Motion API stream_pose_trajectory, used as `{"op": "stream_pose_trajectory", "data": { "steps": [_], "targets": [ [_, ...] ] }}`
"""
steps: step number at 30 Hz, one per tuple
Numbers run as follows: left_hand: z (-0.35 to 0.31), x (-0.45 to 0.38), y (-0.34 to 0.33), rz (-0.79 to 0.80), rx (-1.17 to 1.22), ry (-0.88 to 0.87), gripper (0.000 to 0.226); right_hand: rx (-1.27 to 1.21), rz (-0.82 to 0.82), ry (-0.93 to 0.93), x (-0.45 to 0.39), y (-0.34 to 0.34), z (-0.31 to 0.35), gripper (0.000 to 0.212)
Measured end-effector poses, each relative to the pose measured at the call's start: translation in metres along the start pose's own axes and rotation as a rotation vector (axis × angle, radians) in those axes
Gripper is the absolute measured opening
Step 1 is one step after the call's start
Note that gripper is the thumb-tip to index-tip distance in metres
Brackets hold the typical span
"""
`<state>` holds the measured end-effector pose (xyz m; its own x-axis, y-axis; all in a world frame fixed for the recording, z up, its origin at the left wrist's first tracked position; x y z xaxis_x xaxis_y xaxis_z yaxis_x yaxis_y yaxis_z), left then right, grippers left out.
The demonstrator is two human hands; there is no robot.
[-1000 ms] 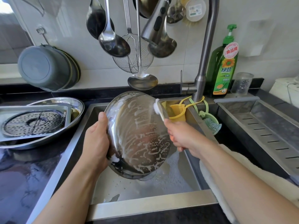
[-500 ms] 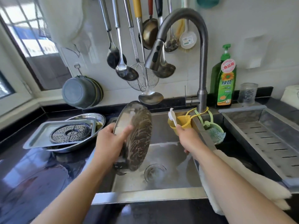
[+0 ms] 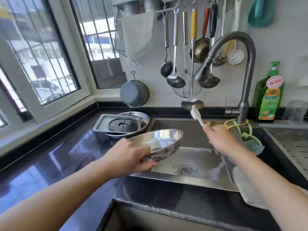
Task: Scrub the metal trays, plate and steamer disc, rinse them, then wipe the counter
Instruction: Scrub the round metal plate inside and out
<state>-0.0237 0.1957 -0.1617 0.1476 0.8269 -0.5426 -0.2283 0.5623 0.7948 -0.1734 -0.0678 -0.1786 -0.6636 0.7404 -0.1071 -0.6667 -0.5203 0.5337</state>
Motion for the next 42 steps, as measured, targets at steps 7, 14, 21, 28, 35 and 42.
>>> {"op": "stream_pose_trajectory", "data": {
  "steps": [7,14,21,28,35,42],
  "targets": [
    [0.02,0.09,0.001,-0.018,-0.084,-0.077,0.039,0.153,0.111,0.046,0.039,-0.046,0.03,0.052],
    [0.044,0.18,0.002,0.156,-0.105,-0.092,0.014,0.3,0.242,0.088,0.063,-0.1,0.074,0.053],
    [0.068,0.23,0.026,0.082,0.055,0.39,0.023,0.419,0.457,0.151,0.077,-0.159,0.108,0.042],
    [0.111,0.244,0.008,-0.089,0.454,1.528,0.018,0.703,0.655,0.4,0.073,-0.238,0.161,0.043],
    [0.116,0.244,-0.008,0.042,0.324,1.517,0.026,0.94,0.902,0.49,0.093,-0.314,0.168,0.036],
    [0.121,0.25,-0.011,-0.006,0.303,1.497,0.045,1.08,0.764,0.535,0.048,-0.356,0.196,0.04]
  ]
}}
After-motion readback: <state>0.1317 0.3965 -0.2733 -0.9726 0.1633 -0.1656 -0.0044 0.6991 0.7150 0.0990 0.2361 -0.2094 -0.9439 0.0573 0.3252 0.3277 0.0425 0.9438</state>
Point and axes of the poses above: each hand's wrist, its own x-axis away from the middle knuckle, its own y-axis out of the back of the hand, z = x × y, the point moved 4 cm from there along -x, towards the middle knuckle, and after that the axes turned 4 degrees about -x, right-handed, at the moved point
